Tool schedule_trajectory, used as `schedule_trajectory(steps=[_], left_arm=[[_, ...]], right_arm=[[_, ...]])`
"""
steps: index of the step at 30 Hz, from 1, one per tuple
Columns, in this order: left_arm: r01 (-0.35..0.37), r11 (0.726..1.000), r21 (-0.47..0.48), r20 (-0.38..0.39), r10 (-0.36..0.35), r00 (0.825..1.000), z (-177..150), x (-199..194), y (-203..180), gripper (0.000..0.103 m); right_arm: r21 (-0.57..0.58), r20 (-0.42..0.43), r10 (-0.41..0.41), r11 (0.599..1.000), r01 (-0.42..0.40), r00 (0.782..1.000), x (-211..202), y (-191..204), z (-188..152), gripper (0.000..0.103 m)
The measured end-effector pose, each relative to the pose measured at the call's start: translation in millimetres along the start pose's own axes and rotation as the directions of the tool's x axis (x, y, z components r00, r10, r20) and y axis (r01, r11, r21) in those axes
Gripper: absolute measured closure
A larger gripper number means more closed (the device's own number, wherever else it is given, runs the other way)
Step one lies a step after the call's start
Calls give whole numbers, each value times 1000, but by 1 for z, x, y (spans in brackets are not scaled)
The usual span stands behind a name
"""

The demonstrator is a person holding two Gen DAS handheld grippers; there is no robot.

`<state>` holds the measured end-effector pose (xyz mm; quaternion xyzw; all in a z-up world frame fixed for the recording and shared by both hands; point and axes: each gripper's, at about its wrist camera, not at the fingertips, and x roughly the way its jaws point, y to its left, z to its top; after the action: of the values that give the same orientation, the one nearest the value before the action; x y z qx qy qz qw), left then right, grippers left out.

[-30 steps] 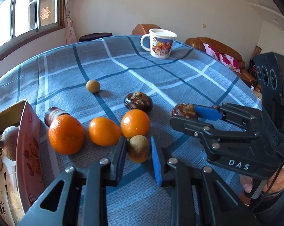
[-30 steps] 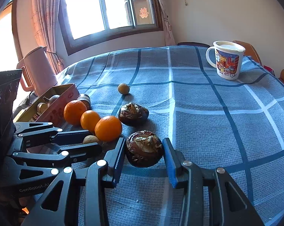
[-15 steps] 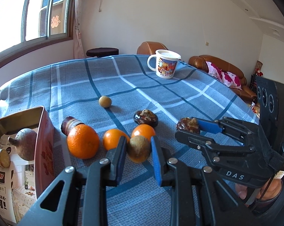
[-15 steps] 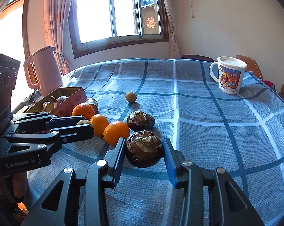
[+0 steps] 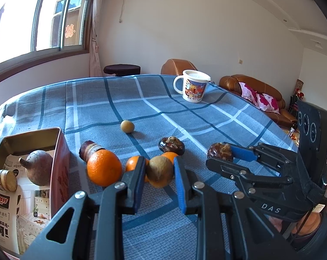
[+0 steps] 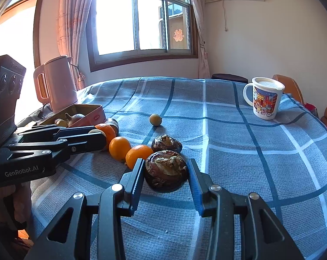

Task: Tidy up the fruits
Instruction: 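Lift the kiwi with the left tool while the right tool lifts the dried fruit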

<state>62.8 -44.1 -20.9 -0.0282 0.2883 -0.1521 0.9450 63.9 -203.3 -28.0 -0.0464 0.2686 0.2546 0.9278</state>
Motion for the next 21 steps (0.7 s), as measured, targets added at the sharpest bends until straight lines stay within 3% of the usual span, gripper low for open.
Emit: schedule_trajectory(steps=[21], left_arm=[[-13, 1000, -14, 54, 14, 998, 1, -11, 4, 76]], right_arm=[[-35, 71, 2, 999, 1, 997, -11, 6, -3, 62]])
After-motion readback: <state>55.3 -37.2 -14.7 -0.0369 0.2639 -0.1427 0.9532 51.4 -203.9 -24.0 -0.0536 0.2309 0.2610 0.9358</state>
